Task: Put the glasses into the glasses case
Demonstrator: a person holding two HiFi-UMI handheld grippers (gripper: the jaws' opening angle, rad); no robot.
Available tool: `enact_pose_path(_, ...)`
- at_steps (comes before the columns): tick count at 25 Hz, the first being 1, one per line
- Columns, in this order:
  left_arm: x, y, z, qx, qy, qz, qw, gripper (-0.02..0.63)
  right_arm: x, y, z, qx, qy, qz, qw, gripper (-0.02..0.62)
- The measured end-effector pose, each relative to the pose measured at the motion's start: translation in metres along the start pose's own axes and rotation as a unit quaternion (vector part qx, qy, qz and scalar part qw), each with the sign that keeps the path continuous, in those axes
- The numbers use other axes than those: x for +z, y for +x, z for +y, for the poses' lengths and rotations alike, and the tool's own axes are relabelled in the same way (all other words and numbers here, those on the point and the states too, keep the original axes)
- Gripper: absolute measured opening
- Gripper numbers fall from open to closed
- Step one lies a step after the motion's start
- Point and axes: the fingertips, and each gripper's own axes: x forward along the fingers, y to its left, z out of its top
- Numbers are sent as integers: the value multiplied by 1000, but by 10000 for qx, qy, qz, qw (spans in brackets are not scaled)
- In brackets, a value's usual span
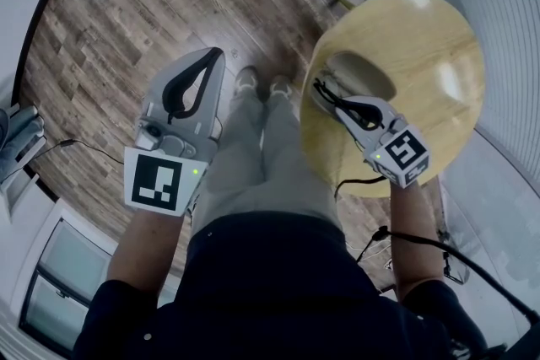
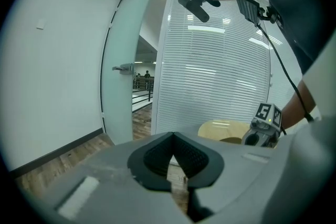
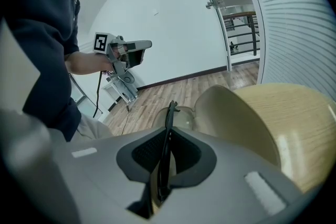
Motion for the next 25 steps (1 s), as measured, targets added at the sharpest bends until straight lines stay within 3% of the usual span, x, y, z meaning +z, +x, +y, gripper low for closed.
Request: enact_pose_path(25,-2,18,-9,-191,83,76,9998,3,-9,4,3,116,53,236,9996,50)
